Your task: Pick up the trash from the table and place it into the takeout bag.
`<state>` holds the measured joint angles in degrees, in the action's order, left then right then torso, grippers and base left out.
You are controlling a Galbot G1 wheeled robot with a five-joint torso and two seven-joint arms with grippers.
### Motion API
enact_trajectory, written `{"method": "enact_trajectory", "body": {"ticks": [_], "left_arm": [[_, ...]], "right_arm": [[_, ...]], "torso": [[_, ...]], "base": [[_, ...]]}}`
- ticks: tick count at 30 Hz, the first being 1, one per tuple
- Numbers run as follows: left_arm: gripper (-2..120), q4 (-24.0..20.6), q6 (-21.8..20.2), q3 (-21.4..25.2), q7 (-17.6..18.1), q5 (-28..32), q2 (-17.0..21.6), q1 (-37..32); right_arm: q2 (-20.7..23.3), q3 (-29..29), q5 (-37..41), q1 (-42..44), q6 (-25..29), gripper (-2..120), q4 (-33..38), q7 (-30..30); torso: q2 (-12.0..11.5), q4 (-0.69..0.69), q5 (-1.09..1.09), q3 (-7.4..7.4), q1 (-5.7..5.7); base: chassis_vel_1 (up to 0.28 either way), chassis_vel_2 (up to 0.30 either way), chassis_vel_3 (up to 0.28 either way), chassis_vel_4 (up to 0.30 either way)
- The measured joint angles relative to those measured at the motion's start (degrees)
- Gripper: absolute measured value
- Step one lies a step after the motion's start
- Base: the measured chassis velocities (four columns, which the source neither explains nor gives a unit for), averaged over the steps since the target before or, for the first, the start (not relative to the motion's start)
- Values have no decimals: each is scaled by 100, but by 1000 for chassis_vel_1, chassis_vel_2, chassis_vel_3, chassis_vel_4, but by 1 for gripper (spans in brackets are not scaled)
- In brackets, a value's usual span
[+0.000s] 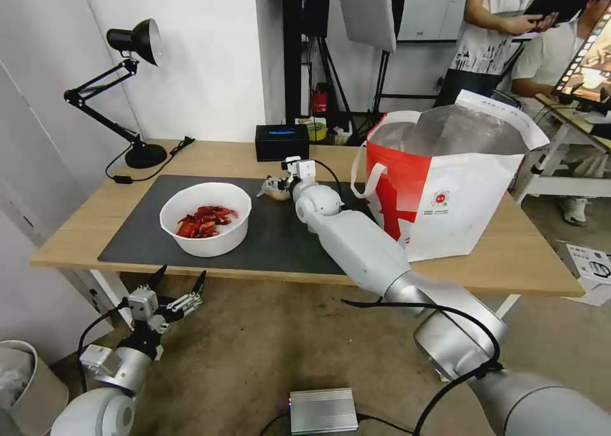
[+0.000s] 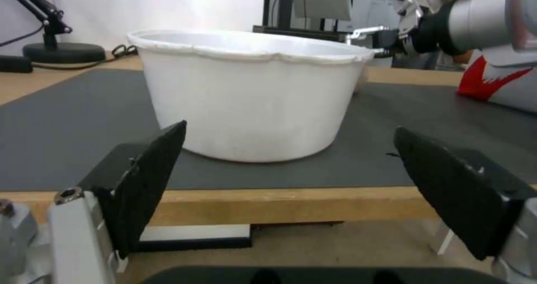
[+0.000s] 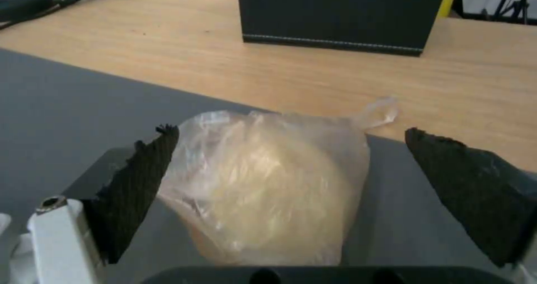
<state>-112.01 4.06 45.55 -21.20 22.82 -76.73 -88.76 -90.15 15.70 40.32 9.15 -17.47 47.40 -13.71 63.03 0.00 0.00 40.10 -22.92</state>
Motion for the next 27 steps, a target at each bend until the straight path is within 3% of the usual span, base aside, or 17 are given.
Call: {"method": "enact_trajectory", "body": {"ticks": [15,27], "left_arm": [[100,54,49,-28,-7,-34,-68,0],[100,93,76,-62,-33,-69,-121,-1]], "right_arm": [[2,-44,-131,158,148,97,-164,155],[2,-63,-199,202,224,55,-241,233]], "torso": [[0,0,0,0,0],[0,0,0,0,0]], "base": [[0,0,0,0],[0,0,0,0]]}}
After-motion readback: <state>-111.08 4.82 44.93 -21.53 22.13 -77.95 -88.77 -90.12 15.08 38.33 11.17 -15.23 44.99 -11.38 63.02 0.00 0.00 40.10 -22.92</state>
